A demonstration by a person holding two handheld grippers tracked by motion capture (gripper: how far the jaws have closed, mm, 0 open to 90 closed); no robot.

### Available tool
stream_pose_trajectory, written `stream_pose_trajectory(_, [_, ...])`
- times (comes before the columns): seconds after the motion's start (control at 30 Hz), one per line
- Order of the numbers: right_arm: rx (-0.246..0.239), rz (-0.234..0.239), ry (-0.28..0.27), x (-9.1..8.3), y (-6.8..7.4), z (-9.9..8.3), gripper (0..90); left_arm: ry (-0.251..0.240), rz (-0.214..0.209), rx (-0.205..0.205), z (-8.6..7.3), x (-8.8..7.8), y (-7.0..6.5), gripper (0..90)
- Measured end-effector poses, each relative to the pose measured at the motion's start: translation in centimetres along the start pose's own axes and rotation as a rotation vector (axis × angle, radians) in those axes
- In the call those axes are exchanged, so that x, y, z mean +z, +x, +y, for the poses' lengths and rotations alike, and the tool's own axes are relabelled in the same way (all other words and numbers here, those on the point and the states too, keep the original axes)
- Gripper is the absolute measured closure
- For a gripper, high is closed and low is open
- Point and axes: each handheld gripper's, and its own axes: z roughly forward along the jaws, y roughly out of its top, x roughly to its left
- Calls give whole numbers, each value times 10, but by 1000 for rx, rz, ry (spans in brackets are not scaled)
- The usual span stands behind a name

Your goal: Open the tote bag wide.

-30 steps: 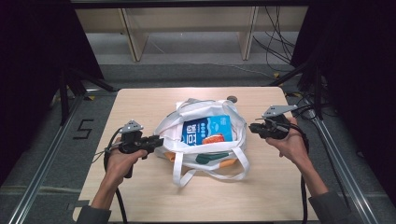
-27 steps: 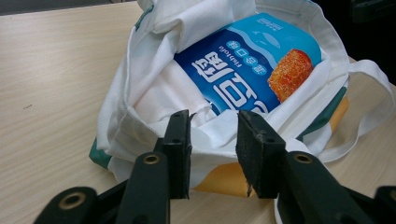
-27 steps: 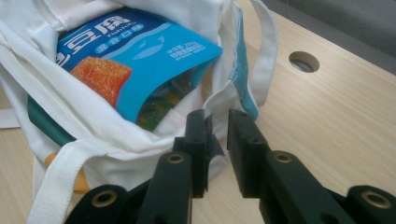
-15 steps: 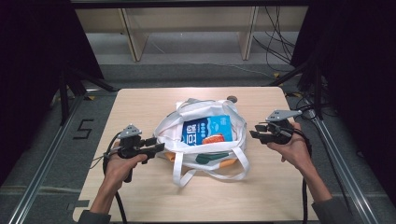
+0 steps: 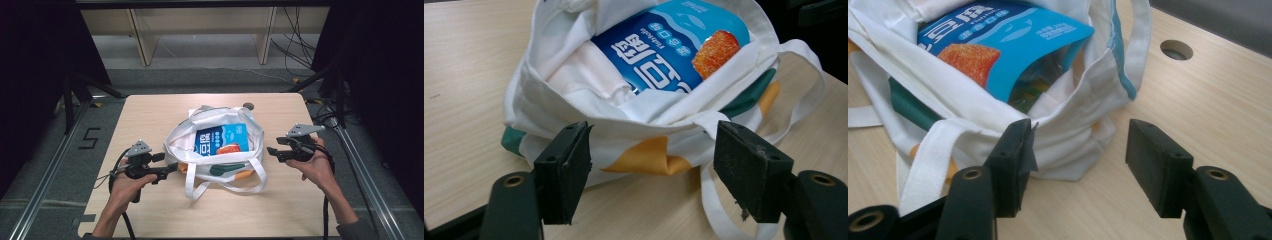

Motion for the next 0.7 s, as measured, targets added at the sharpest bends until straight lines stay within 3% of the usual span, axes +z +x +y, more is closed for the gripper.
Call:
stream_pose_trajectory(0.03, [29,5,8,-2,4,-1,431,-3,1,3,-1,0,-2,295])
stream_pose_trajectory(0.1, [-19,2,-17,-2,2,-4,416,1,-4,2,-5,-1,-5,284])
stream_pose_trajectory(0.13, [16,16,6,-5,7,-5,408,-3,-7,3,-6,-1,-6,280])
stream_pose_trajectory(0.17, [21,9,-4,-4,8,-7,403,-3,-7,10,-8,-1,-7,278])
stream_pose_trajectory(0.2, [2,11,-17,-4,8,-8,397,1,-8,5,-9,-1,-8,273])
stream_pose_trajectory(0.3, [6,15,-19,-6,11,-12,381,5,-12,10,-12,-1,-12,265])
stream_pose_trajectory(0.4, [35,24,-3,-9,15,-14,375,0,-8,19,-15,-3,-15,262])
stream_pose_trajectory(0.47, [4,15,-32,-10,13,-17,370,1,-1,13,-17,-4,-17,262])
stream_pose_trajectory(0.5, [7,19,-37,-11,14,-17,369,1,-5,11,-18,-4,-18,262])
stream_pose_trajectory(0.53, [40,26,-24,-13,17,-19,369,0,-8,14,-19,-4,-19,261])
stream_pose_trajectory(0.57, [10,21,-34,-12,14,-19,368,-3,-10,13,-20,-3,-20,261])
stream_pose_trajectory(0.6, [33,29,-19,-13,16,-20,368,7,-15,28,-21,-3,-19,260])
stream_pose_trajectory(0.67, [15,19,-39,-13,16,-21,367,8,-13,18,-23,-2,-22,260])
stream_pose_trajectory(0.7, [30,31,-24,-14,17,-22,365,14,-11,16,-24,-2,-23,260])
